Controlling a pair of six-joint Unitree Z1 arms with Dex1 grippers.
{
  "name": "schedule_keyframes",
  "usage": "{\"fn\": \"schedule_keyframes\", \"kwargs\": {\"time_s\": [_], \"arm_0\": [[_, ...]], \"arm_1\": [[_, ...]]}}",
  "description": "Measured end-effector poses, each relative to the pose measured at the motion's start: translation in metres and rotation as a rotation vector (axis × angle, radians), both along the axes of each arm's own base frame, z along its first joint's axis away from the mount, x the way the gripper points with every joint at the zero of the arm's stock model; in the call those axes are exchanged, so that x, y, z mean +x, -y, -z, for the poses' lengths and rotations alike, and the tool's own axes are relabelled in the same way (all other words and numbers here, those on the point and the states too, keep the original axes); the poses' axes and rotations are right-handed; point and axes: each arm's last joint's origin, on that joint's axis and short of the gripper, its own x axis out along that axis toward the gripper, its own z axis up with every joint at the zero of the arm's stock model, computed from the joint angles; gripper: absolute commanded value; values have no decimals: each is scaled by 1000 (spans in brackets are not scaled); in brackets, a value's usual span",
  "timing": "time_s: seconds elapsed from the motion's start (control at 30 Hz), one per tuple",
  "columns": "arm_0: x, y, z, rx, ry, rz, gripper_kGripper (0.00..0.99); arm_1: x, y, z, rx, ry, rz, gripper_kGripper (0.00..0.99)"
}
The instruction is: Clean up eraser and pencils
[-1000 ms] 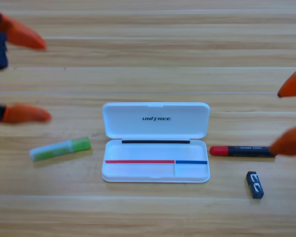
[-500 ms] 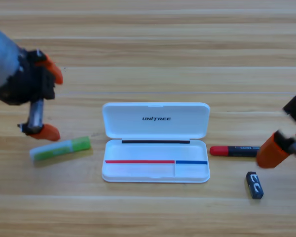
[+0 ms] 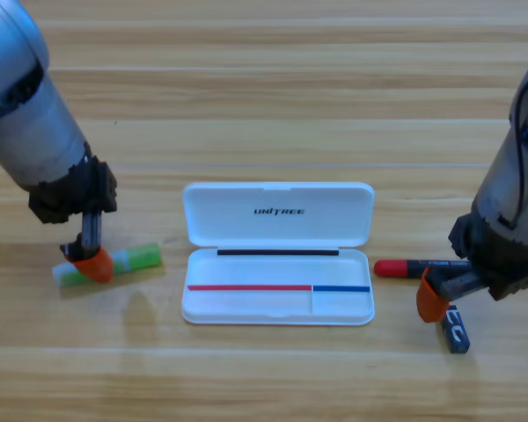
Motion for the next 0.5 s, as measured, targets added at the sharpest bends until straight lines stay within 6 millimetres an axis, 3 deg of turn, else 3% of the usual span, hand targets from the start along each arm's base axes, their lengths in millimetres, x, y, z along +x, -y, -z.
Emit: {"fn": "schedule_keyframes", "kwargs": {"time_s": [0.37,0.5], "arm_0": [[14,1,20,7,-15,-38,933],[15,2,28,-13,8,-46,931]], "arm_1": [[13,6,45,-3,-48,184,911],[14,8,50,18,-62,203,856]]}}
